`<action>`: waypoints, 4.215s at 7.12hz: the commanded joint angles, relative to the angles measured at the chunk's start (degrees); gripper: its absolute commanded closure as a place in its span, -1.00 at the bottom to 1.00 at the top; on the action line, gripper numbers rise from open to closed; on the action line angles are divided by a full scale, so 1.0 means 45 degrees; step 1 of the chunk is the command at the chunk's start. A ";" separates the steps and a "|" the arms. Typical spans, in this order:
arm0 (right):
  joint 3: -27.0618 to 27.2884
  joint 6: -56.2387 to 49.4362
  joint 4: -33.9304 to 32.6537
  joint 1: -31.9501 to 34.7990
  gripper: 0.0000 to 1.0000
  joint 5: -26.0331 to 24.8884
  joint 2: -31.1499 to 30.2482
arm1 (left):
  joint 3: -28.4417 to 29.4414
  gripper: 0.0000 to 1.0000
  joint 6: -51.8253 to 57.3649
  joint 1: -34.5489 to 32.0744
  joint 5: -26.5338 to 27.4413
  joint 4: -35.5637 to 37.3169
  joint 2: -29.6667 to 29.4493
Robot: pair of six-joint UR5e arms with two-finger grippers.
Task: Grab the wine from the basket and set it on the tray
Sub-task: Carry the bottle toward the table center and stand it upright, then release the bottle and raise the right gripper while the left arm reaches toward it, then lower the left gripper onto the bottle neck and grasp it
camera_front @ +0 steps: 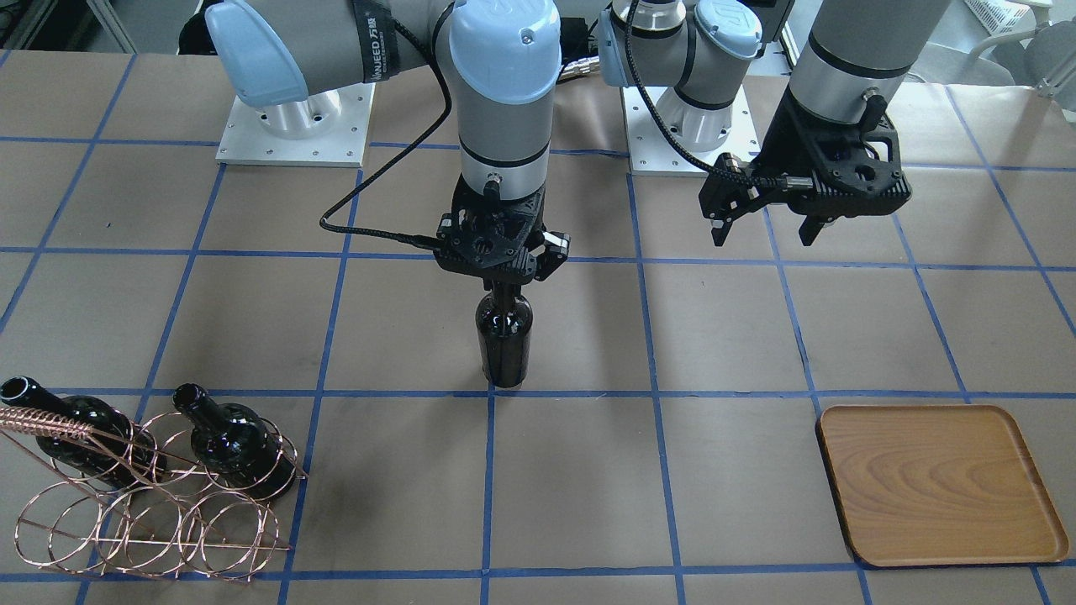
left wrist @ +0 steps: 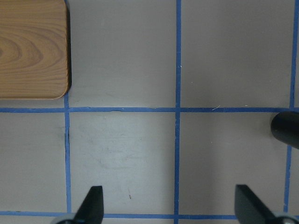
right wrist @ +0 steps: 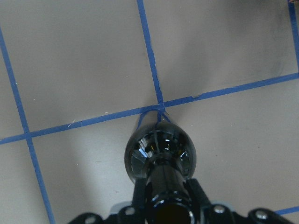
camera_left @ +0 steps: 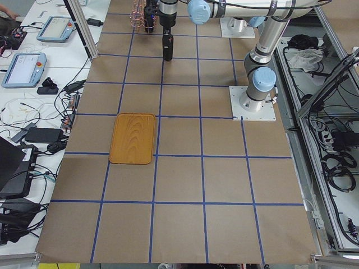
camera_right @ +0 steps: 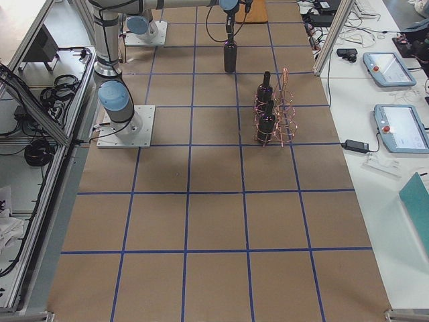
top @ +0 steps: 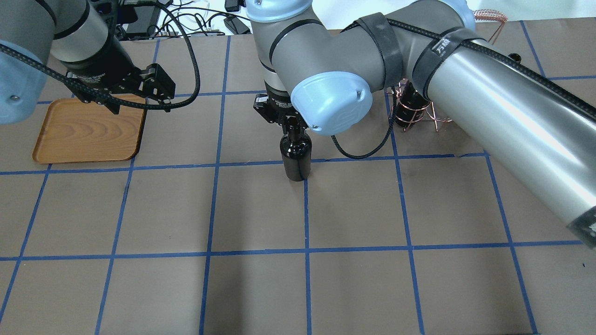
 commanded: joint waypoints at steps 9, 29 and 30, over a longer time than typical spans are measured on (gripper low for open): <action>0.0272 0.0229 -0.0615 0.0027 0.78 0.0185 0.0166 | 0.0000 -1.00 -0.0020 0.0212 0.0044 -0.0103 -0.0067; 0.0506 -0.7055 0.3215 -0.4446 -1.00 0.0009 -0.4169 | 0.0312 -0.89 -0.4531 -0.5566 -0.0738 0.3782 -0.3267; 0.0506 -0.7036 0.3252 -0.4426 -1.00 0.0009 -0.4169 | 0.0216 -0.45 -0.4551 -0.5645 -0.0641 0.3745 -0.3463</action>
